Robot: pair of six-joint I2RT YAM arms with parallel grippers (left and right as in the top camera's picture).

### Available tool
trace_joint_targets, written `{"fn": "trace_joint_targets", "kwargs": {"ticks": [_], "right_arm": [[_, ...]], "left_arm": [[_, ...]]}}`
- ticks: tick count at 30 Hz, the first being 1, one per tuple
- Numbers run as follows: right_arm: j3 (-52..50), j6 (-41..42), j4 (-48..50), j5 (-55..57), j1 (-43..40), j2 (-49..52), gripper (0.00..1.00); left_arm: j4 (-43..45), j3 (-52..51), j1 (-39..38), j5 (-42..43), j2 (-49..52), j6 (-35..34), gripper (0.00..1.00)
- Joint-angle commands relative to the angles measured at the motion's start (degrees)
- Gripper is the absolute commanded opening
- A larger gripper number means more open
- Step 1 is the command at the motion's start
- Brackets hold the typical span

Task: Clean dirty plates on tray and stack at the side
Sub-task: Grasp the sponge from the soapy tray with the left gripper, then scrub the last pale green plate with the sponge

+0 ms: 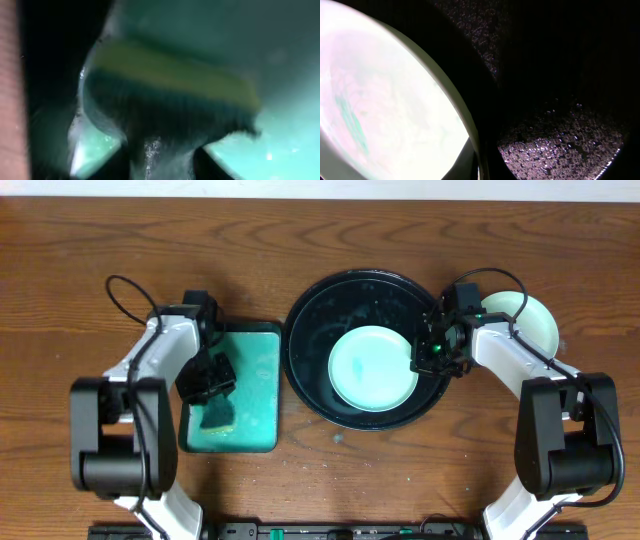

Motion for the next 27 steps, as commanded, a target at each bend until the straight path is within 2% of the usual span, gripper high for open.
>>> {"fn": "trace_joint_targets", "kwargs": {"ticks": [1, 6, 11, 16, 23, 25, 27], "right_arm": [[-1.0, 0.4, -0.4, 3.2, 0.0, 1.6, 0.01], [-1.0, 0.4, -0.3, 3.2, 0.0, 1.6, 0.01], [-1.0, -0.1, -0.1, 3.2, 0.0, 1.6, 0.01], [-1.0, -1.1, -0.4, 3.2, 0.0, 1.6, 0.01], [-1.0, -1.1, -0.4, 3.2, 0.0, 1.6, 0.01], [-1.0, -1.1, -0.5, 3.2, 0.0, 1.6, 0.01], [-1.0, -1.1, -0.6, 3.2, 0.0, 1.6, 0.01]], "left_arm": [[0.8, -0.4, 0.0, 3.8, 2.5, 0.4, 0.08], [-0.3, 1.6, -1.4, 7.2, -3.3, 1.9, 0.07], [5.3, 1.6, -5.9, 6.8, -10.7, 3.0, 0.07], [9.3, -0.4, -8.7, 1.1, -7.8, 2.9, 0.07], [10.0, -0.6, -8.6, 0.9, -1.7, 3.0, 0.07], [7.1, 2.1, -8.6, 0.4, -2.1, 3.0, 0.07], [0.3, 8.5, -8.6, -0.4, -2.6, 3.0, 0.07]]}}
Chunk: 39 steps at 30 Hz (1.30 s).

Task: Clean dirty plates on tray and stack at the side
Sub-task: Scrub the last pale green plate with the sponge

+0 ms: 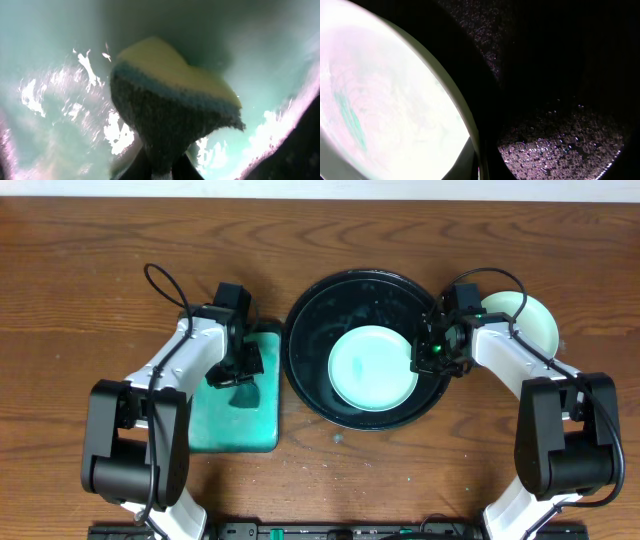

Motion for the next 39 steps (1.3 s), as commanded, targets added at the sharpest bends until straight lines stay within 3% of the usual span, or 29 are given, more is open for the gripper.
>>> {"fn": "trace_joint_targets", "kwargs": {"ticks": [1, 4, 6, 9, 16, 20, 24, 29, 32, 36, 39], "right_arm": [[-1.0, -0.1, -0.5, 3.3, 0.0, 1.6, 0.01], [-1.0, 0.0, -0.4, 3.3, 0.0, 1.6, 0.01], [-1.0, 0.0, -0.4, 3.3, 0.0, 1.6, 0.01], [-1.0, 0.0, -0.5, 3.3, 0.0, 1.6, 0.01], [-1.0, 0.2, -0.5, 3.3, 0.0, 1.6, 0.01], [-1.0, 0.2, -0.5, 3.3, 0.0, 1.6, 0.01], [-1.0, 0.2, -0.5, 3.3, 0.0, 1.6, 0.01], [-1.0, 0.1, -0.5, 3.3, 0.0, 1.6, 0.01], [-1.0, 0.1, -0.4, 3.3, 0.0, 1.6, 0.01], [-1.0, 0.1, -0.5, 3.3, 0.0, 1.6, 0.01], [-1.0, 0.1, -0.5, 3.3, 0.0, 1.6, 0.01]], "left_arm": [[-10.3, 11.6, 0.0, -1.7, -0.9, 1.0, 0.07], [-14.6, 18.7, -1.5, 1.8, -1.1, 1.0, 0.07], [-12.4, 19.5, -3.3, 7.2, -1.2, 0.9, 0.07], [-5.5, 18.1, -8.3, 13.7, -0.9, -2.3, 0.07], [14.4, 14.6, -23.2, 13.8, 4.8, -6.9, 0.07], [20.1, 14.6, -26.8, 15.1, 11.1, -14.9, 0.07], [18.0, 14.6, -27.1, 15.6, 15.6, -17.6, 0.07], [6.1, 16.7, -25.2, -3.4, 15.6, -18.9, 0.07], [1.6, 18.9, -24.0, -10.3, 15.6, -14.0, 0.07], [2.8, 19.2, -23.6, -10.8, 15.7, -8.5, 0.07], [6.0, 19.1, -23.9, -3.8, 16.1, -6.9, 0.07]]}}
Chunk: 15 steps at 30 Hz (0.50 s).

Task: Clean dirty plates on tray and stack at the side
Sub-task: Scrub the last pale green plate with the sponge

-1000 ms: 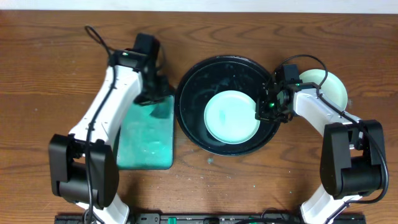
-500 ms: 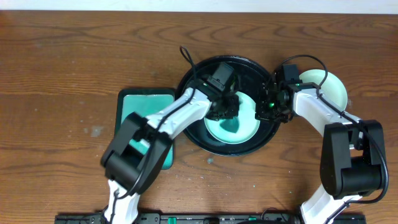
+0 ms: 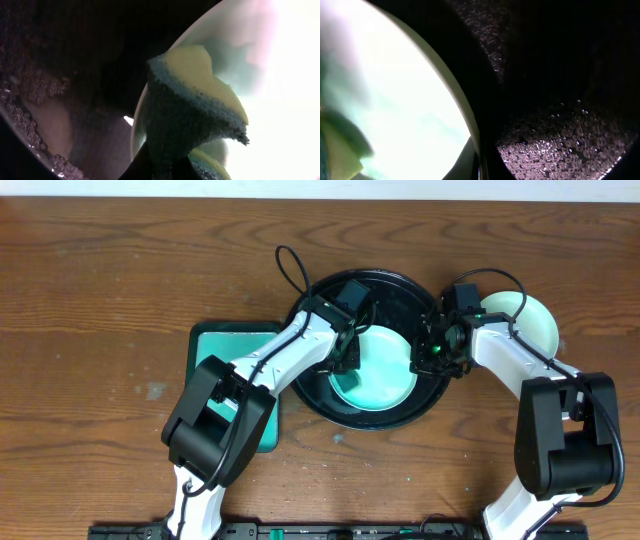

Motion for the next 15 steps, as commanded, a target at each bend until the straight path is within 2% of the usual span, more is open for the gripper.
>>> {"fn": "trace_joint_targets", "kwargs": {"ticks": [1, 6, 15], "right_arm": [[-1.0, 0.1, 0.1, 3.9, 0.0, 1.6, 0.01], [-1.0, 0.1, 0.1, 3.9, 0.0, 1.6, 0.01], [-1.0, 0.1, 0.1, 3.9, 0.0, 1.6, 0.01]], "left_arm": [[3.5, -0.2, 1.4, 0.3, 2.3, 4.5, 0.07], [14.1, -0.2, -1.6, 27.4, 6.2, 4.4, 0.07], [15.2, -0.2, -6.7, 34.9, 8.0, 6.4, 0.07]]}}
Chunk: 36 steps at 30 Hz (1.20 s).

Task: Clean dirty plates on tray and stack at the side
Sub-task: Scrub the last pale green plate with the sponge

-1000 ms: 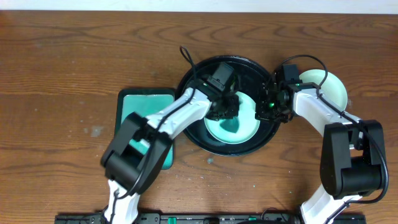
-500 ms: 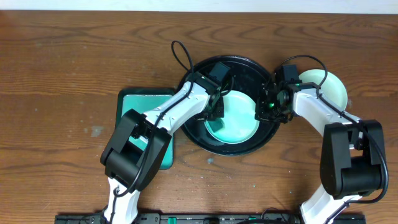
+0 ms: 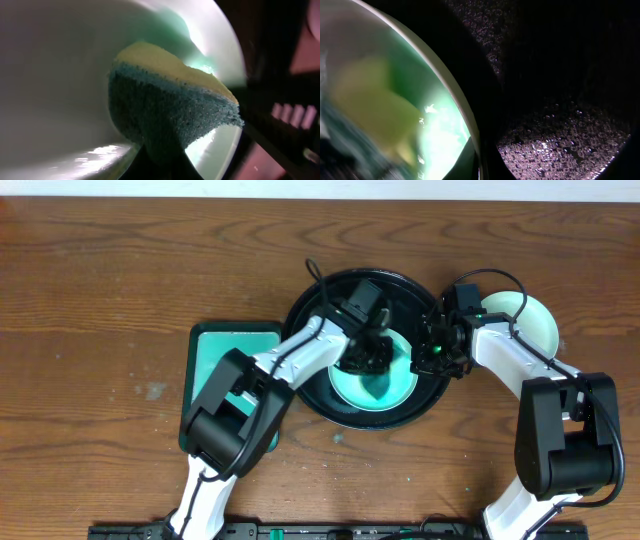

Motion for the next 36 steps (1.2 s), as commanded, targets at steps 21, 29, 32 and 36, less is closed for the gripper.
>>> {"fn": "trace_joint_targets", "kwargs": {"ticks": [21, 29, 32, 36], "right_arm": [[-0.9, 0.1, -0.1, 3.7, 0.0, 1.6, 0.01], [-0.9, 0.1, -0.6, 3.7, 0.0, 1.6, 0.01], [-0.9, 0.1, -1.0, 3.7, 0.0, 1.6, 0.01], [-0.9, 0.1, -1.2, 3.7, 0.0, 1.6, 0.01]], "left_arm": [[-20.8, -0.3, 2.0, -39.5, -5.0, 1.8, 0.07], [-5.0, -0.3, 2.1, -6.6, 1.2, 1.0, 0.08], [1.4, -0.3, 1.4, 6.0, 4.3, -2.5, 0.08], [5.7, -0.3, -0.5, 11.9, 7.0, -3.5, 0.08]]}}
